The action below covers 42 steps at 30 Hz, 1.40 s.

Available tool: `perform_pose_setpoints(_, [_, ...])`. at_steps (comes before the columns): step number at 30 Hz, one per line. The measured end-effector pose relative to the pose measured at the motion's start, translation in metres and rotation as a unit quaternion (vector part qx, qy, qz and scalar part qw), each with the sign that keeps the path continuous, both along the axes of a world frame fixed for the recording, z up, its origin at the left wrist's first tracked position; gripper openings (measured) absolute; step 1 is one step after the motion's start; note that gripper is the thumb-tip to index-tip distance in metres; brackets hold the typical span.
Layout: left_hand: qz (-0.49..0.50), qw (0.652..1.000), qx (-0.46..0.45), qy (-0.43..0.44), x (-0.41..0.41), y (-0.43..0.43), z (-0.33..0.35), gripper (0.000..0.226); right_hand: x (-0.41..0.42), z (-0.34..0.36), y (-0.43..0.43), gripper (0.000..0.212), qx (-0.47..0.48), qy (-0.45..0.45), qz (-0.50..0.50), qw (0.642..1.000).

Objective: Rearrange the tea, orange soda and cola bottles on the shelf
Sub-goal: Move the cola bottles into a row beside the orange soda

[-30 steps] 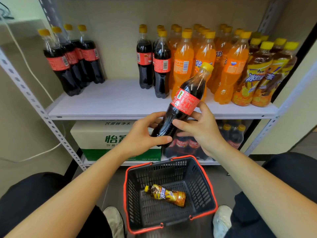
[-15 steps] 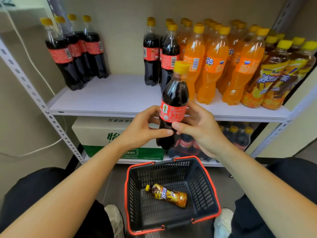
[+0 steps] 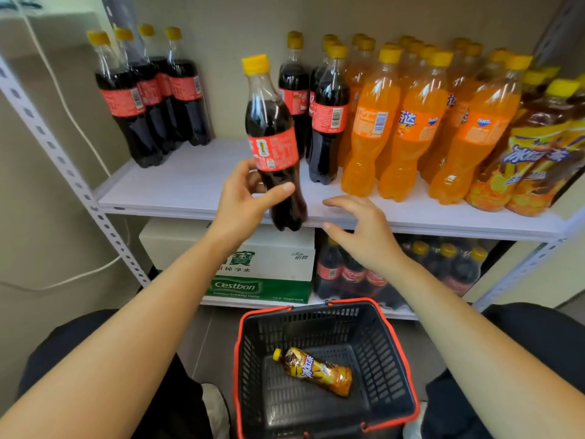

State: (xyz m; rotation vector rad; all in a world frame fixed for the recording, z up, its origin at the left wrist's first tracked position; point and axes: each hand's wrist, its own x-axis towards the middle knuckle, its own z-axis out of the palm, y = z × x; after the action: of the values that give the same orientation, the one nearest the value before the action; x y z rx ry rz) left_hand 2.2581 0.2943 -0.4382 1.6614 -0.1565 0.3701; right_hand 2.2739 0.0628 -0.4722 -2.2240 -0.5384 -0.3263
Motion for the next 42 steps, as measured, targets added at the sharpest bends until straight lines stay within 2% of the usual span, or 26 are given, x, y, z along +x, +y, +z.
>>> perform_pose_setpoints(4, [0.038, 0.999, -0.005, -0.002, 0.024, 0.006, 0.005, 0.045, 0.012, -0.018, 0.009, 0.062, -0.216, -0.042, -0.028, 0.975])
perform_pose_setpoints(6, [0.054, 0.999, 0.006, -0.006, 0.037, 0.007, 0.005, 0.042, 0.013, -0.028, 0.014, 0.065, -0.263, -0.068, -0.043, 0.961])
perform_pose_setpoints(12, [0.091, 0.995, 0.048, -0.012, 0.071, 0.001, 0.003, 0.049, 0.017, -0.039, 0.018, 0.063, -0.272, -0.100, -0.073, 0.954])
perform_pose_setpoints(20, [0.121, 0.989, 0.080, 0.011, 0.107, -0.005, -0.002, 0.069, 0.023, -0.028, 0.013, 0.052, -0.247, -0.097, -0.038, 0.963])
perform_pose_setpoints(25, [0.128, 0.986, 0.100, 0.018, 0.135, -0.014, -0.003, 0.073, 0.027, -0.030, 0.006, 0.056, -0.251, -0.094, -0.003, 0.963])
perform_pose_setpoints(31, [0.086, 0.993, 0.077, 0.039, 0.156, -0.021, -0.006, 0.062, 0.028, -0.027, 0.006, 0.057, -0.260, -0.102, -0.009, 0.960])
perform_pose_setpoints(37, [0.028, 0.982, 0.160, 0.092, 0.135, 0.018, -0.011, 0.054, 0.022, -0.023, 0.012, 0.057, -0.285, -0.088, -0.030, 0.954])
perform_pose_setpoints(40, [0.067, 0.972, 0.203, 0.101, 0.114, 0.058, -0.015, 0.029, 0.019, -0.017, 0.020, 0.055, -0.317, -0.078, -0.051, 0.944])
perform_pose_setpoints(42, [0.115, 0.943, 0.290, 0.112, 0.097, 0.090, -0.018, 0.015, 0.019, -0.007, 0.028, 0.055, -0.360, -0.087, -0.060, 0.927])
